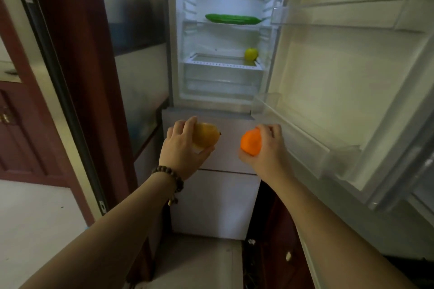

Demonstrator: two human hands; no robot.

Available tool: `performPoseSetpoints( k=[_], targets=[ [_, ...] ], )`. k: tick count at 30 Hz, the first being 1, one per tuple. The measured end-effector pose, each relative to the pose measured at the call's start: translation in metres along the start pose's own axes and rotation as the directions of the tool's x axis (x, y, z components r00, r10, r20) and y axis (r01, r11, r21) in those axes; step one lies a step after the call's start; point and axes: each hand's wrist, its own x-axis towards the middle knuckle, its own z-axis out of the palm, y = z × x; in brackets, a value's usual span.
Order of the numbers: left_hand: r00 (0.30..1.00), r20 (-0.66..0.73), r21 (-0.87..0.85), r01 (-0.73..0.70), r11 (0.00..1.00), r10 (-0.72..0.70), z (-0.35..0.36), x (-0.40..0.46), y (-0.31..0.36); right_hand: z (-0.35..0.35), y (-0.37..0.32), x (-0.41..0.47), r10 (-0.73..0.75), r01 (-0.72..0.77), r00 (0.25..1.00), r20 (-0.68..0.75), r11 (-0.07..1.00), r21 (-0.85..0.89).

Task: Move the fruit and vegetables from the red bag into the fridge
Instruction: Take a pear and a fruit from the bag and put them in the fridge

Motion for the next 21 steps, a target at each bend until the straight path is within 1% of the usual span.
performPoseSetpoints(
  k=[6,11,15,18,21],
  targets=[
    [1.0,-0.019,-0.015,-0.018,1.0,0.017,0.026,0.077,-0.031,0.048,0.012,0.074,-0.033,0.033,0.999,0.021,0.999,-0.001],
    [0.996,-0.066,-0.05,-0.065,0.997,0.061,0.045,0.152,-0.067,0.096,0.015,0.145,-0.052,0.052,0.999,-0.003,0.998,0.019],
    [0.994,-0.061,-0.095,-0.095,0.991,0.089,0.055,0.222,-0.099,0.131,0.012,0.214,-0.034,0.035,0.999,-0.036,0.999,0.015],
    [0.992,-0.055,-0.111,-0.118,0.987,0.113,0.063,0.277,-0.119,0.149,0.013,0.262,0.0,0.0,1.0,-0.026,1.0,-0.009],
    [0.986,-0.095,-0.131,-0.15,0.98,0.138,0.075,0.323,-0.133,0.163,0.019,0.303,-0.002,0.001,0.999,-0.035,0.999,-0.033]
  ],
)
